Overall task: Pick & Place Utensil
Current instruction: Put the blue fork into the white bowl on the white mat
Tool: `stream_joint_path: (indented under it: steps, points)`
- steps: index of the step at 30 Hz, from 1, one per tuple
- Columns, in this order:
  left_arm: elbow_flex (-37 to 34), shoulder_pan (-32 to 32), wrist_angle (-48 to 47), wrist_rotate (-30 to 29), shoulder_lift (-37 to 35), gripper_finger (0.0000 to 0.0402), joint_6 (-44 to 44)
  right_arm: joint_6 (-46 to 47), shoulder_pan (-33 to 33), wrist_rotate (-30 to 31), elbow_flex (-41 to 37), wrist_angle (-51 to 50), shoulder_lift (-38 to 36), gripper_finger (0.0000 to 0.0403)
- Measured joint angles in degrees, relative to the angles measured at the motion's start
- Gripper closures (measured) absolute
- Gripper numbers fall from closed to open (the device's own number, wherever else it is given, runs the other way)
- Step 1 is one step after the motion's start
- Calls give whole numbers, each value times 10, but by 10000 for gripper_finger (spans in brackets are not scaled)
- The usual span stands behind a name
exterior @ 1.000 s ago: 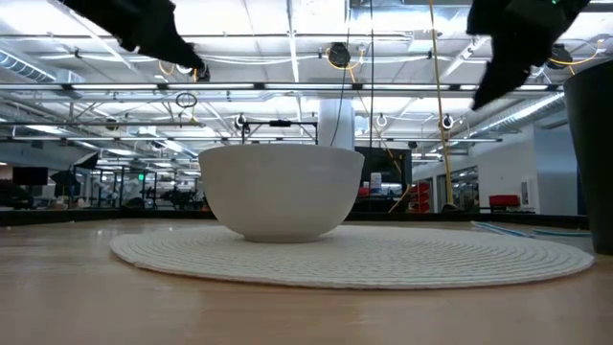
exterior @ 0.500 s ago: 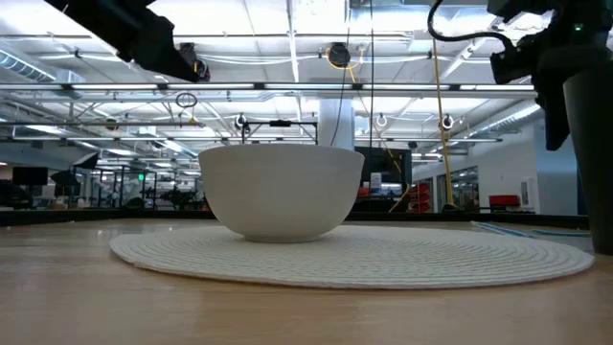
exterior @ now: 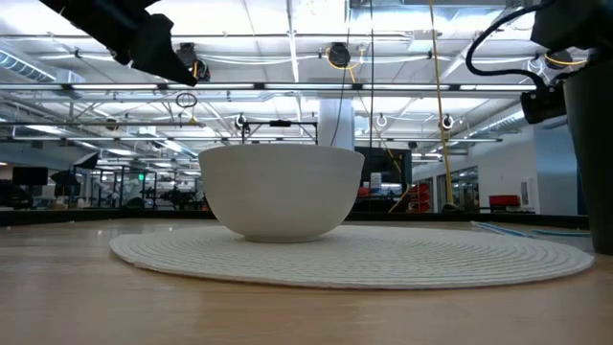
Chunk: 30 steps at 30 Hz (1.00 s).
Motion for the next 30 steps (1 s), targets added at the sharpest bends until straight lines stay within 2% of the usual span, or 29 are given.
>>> stream_joint_path:
  steps: [3, 8, 15, 21, 30]
  points:
    - [0, 0, 6, 0, 0, 314, -1, 31, 5, 9, 0, 14, 5, 186]
    - [0, 0, 13, 0, 0, 314, -1, 37, 5, -20, 0, 18, 21, 195]
    - [0, 0, 13, -1, 0, 314, 0, -9, 5, -58, -1, 45, 68, 200]
    - [0, 0, 14, -1, 0, 314, -1, -83, 1, -48, -1, 49, 115, 200]
    - [0, 0, 14, 9, 0, 314, -21, -119, -1, -56, -1, 46, 156, 200]
